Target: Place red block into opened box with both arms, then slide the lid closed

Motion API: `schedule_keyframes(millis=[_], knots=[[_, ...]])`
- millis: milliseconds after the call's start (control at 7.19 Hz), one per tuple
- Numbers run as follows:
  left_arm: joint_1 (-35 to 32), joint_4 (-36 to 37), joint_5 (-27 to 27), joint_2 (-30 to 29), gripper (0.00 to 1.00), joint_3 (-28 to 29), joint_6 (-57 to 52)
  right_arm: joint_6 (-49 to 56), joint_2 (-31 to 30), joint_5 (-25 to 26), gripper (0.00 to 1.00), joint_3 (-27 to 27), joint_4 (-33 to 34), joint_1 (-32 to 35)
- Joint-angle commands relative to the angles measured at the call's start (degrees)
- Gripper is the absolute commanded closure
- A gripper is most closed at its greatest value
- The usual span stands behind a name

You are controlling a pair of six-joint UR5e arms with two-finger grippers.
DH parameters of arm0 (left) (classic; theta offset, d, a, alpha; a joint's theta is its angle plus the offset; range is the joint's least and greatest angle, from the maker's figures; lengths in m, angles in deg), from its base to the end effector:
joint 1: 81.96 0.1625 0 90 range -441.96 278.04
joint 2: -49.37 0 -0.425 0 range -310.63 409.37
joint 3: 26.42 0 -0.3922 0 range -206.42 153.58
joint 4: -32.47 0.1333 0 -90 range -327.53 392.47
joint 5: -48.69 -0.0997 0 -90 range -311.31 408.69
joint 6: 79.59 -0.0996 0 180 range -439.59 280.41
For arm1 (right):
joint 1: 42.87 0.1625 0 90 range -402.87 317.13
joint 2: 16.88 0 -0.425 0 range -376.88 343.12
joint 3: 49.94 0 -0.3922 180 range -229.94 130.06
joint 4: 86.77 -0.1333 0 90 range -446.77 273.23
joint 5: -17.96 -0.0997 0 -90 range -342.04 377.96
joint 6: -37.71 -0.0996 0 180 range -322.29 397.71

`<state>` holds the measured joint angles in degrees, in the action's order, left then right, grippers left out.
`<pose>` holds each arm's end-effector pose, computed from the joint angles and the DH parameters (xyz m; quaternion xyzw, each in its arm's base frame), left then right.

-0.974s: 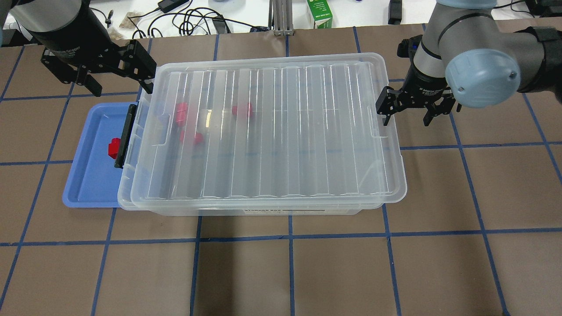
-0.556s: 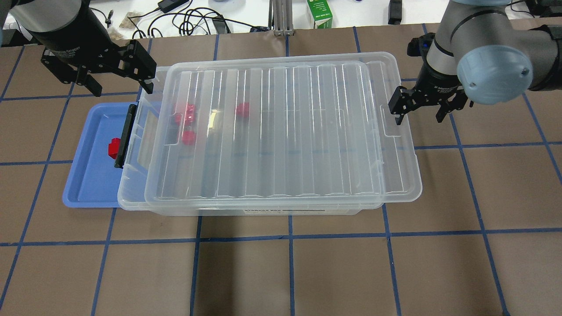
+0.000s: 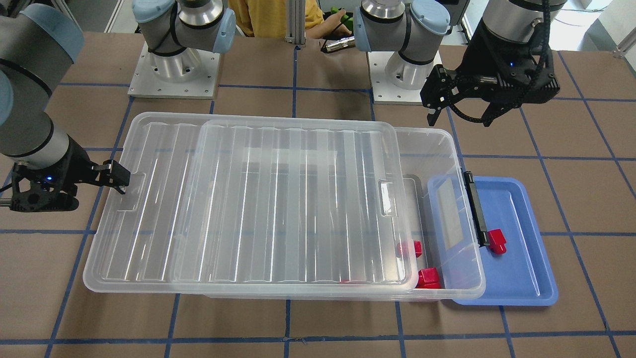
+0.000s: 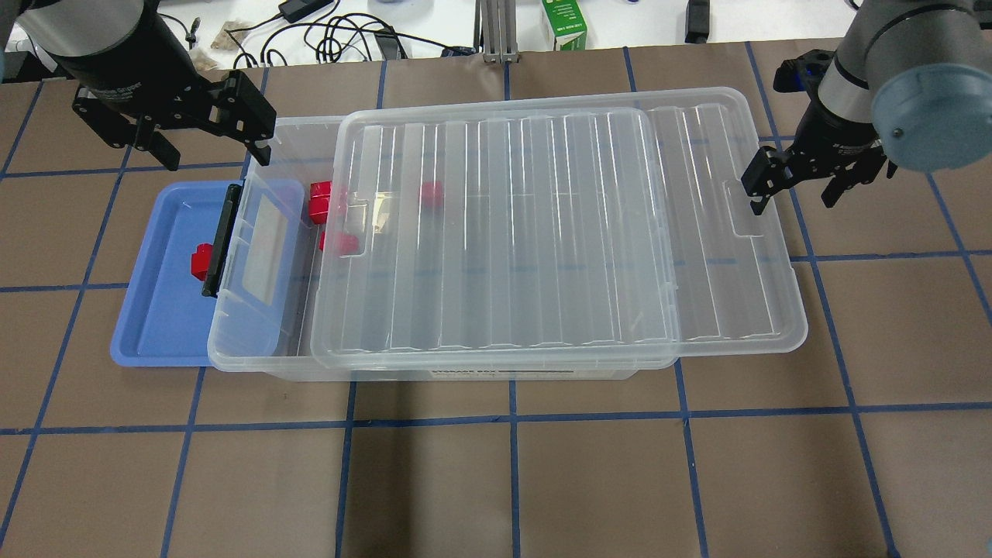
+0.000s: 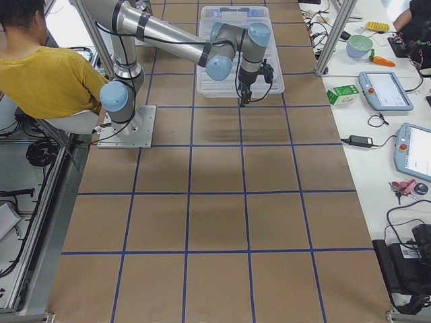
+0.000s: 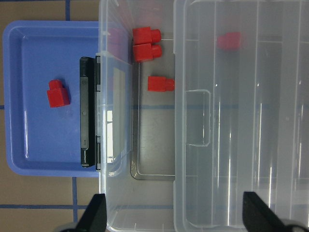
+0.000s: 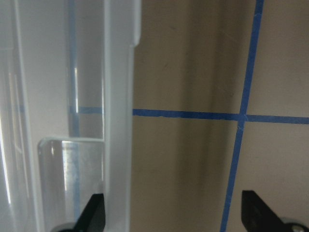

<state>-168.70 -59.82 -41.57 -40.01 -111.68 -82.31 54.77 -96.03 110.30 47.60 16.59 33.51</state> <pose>-0.1047 -0.4975 0.5300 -0.0048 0.9996 -0.0266 0.0037 -0.0022 -0.5579 0.3483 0.0309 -0.9984 -0.0477 0.0081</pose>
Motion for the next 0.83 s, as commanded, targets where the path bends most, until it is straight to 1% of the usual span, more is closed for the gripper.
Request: schedule_keyframes(millis=[0, 695], knots=[[0.00, 0.00, 0.00, -0.09, 0.00, 0.00, 0.00, 4.28, 0.05, -0.05, 0.00, -0.16, 0.09, -2.63], [0.00, 0.00, 0.09, -0.09, 0.00, 0.00, 0.00, 8.52, 0.05, 0.04, 0.00, -0.25, 0.17, -5.53]])
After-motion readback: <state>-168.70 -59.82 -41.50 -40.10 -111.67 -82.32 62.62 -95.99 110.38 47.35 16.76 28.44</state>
